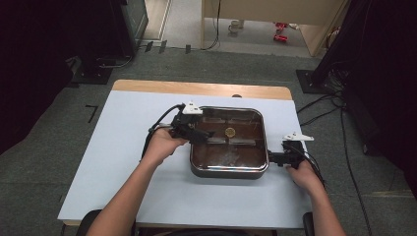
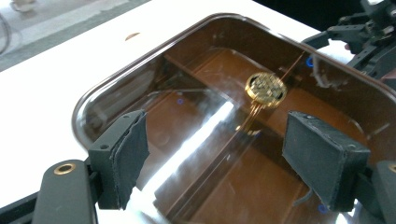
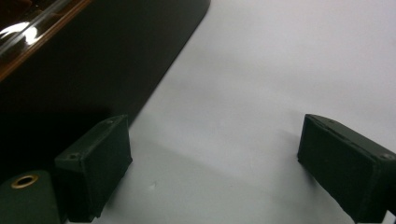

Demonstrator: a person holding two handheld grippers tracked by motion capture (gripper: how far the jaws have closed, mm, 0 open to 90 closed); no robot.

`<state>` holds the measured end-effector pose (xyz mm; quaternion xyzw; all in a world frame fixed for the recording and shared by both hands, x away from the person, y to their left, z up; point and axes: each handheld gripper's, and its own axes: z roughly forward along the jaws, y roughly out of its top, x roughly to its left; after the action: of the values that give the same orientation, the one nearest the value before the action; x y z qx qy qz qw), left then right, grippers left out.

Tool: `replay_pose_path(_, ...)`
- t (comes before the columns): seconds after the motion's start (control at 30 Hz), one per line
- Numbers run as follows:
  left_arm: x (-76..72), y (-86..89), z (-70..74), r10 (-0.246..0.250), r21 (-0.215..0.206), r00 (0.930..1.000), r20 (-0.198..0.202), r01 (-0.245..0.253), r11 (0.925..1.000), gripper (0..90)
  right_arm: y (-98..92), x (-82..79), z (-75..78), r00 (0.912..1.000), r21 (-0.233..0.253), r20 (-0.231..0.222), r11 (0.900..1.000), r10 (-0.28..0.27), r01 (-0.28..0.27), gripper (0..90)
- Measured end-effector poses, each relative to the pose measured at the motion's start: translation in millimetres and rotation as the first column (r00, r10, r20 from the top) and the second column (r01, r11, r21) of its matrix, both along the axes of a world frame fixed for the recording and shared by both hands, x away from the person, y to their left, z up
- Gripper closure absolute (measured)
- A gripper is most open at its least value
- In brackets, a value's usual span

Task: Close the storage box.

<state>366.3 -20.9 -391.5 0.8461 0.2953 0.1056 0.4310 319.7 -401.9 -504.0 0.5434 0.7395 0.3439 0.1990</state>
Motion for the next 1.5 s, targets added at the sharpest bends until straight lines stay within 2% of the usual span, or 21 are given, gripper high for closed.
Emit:
replay_pose_path(0.23, -15.0, 26.3, -5.9, 0.077, -0.005, 0.9967, 0.024, -0.077, 0.9970, 20.8, 0.0, 0.0, 0.0, 1.0000, 0.000, 0.000, 1.000, -0.001, 0.001, 9.2)
replay_pose_path(0.3, -19.4, 34.7, -6.4, 0.104, 0.002, 0.9940, 0.035, -0.104, 0.9946, 20.7, 0.0, 0.0, 0.0, 1.0000, 0.000, 0.000, 1.000, 0.000, 0.000, 9.2)
replay_pose_path(0.47, -29.8, 53.8, -10.2, 0.151, -0.017, 0.9873, 0.050, -0.150, 0.9885, 20.6, 0.0, 0.0, 0.0, 1.0000, 0.000, 0.000, 1.000, 0.000, 0.000, 9.2)
replay_pose_path(0.57, -35.0, 62.5, -17.2, 0.175, -0.003, 0.9829, 0.057, -0.175, 0.9845, 20.5, 0.0, 0.0, 0.0, 1.0000, 0.000, 0.000, 1.000, 0.000, 0.000, 9.2)
replay_pose_path(0.63, -37.8, 69.8, -23.7, 0.197, -0.015, 0.9769, 0.083, -0.197, 0.9804, 20.1, 0.1, 0.0, 0.1, 1.0000, 0.001, -0.001, 1.000, -0.001, 0.001, 9.2)
replay_pose_path(0.67, -38.3, 74.4, -27.3, 0.222, -0.029, 0.9707, 0.092, -0.220, 0.9750, 19.2, 0.0, 0.1, 0.0, 1.0000, 0.000, 0.000, 1.000, 0.000, 0.000, 9.2)
replay_pose_path(0.7, -37.9, 78.7, -30.9, 0.248, -0.040, 0.9651, 0.085, -0.245, 0.9687, 19.1, 0.0, 0.1, 0.0, 1.0000, 0.000, 0.000, 1.000, 0.000, 0.000, 9.2)
replay_pose_path(0.73, -37.2, 82.6, -34.8, 0.262, -0.036, 0.9627, 0.069, -0.260, 0.9650, 19.1, 0.0, 0.1, 0.0, 1.0000, 0.000, 0.000, 1.000, 0.000, 0.000, 9.2)
replay_pose_path(0.8, -36.7, 87.4, -44.2, 0.277, -0.003, 0.9590, 0.058, -0.278, 0.9606, 19.2, 0.0, 0.1, 0.0, 1.0000, 0.000, 0.000, 1.000, 0.000, 0.000, 9.2)
replay_pose_path(0.87, -36.7, 89.4, -54.4, 0.290, 0.019, 0.9559, 0.045, -0.291, 0.9564, 19.3, 0.0, 0.1, 0.0, 1.0000, 0.000, 0.000, 1.000, 0.000, 0.000, 9.2)
replay_pose_path(0.9, -37.3, 87.8, -62.4, 0.299, 0.043, 0.9537, 0.028, -0.300, 0.9528, 19.3, 0.2, 0.1, 0.0, 1.0000, 0.001, 0.000, 1.000, -0.001, 0.001, 9.2)
replay_pose_path(1.03, -38.3, 81.1, -73.7, 0.287, 0.060, 0.9580, 0.009, -0.287, 0.9561, 19.3, 0.0, 0.1, 0.0, 1.0000, 0.000, 0.000, 1.000, 0.000, 0.000, 9.2)
replay_pose_path(1.07, -37.6, 78.6, -77.8, 0.278, 0.080, 0.9606, 0.004, -0.277, 0.9575, 19.3, 0.1, 0.0, 0.0, 1.0000, 0.000, 0.000, 1.000, -0.001, 0.001, 9.2)
replay_pose_path(1.13, -35.6, 74.0, -84.7, 0.283, 0.135, 0.9590, 0.004, -0.281, 0.9502, 19.3, 0.1, 0.1, 0.0, 1.0000, 0.000, 0.000, 1.000, -0.001, 0.001, 9.2)
replay_pose_path(1.17, -34.7, 72.4, -87.1, 0.285, 0.145, 0.9583, -0.010, -0.281, 0.9486, 19.4, 0.1, 0.0, 0.1, 1.0000, 0.000, 0.000, 1.000, -0.001, 0.001, 9.2)
replay_pose_path(1.23, -34.3, 66.5, -93.8, 0.278, 0.157, 0.9594, -0.047, -0.268, 0.9505, 19.3, 0.0, 0.0, 0.0, 1.0000, 0.000, 0.000, 1.000, 0.000, 0.000, 9.2)
replay_pose_path(1.33, -35.1, 62.6, -98.0, 0.278, 0.182, 0.9600, -0.033, -0.268, 0.9461, 19.3, 0.1, 0.0, 0.0, 1.0000, 0.000, 0.000, 1.000, -0.001, 0.001, 9.2)
replay_pose_path(1.4, -34.8, 61.0, -100.5, 0.285, 0.178, 0.9575, -0.042, -0.274, 0.9452, 19.1, 0.1, 0.0, 0.0, 1.0000, 0.000, 0.000, 1.000, -0.001, 0.001, 9.2)
replay_pose_path(1.5, -36.6, 60.4, -101.9, 0.297, 0.166, 0.9544, -0.032, -0.288, 0.9432, 18.6, 0.1, 0.0, 0.0, 1.0000, 0.000, 0.000, 1.000, -0.001, 0.001, 9.2)
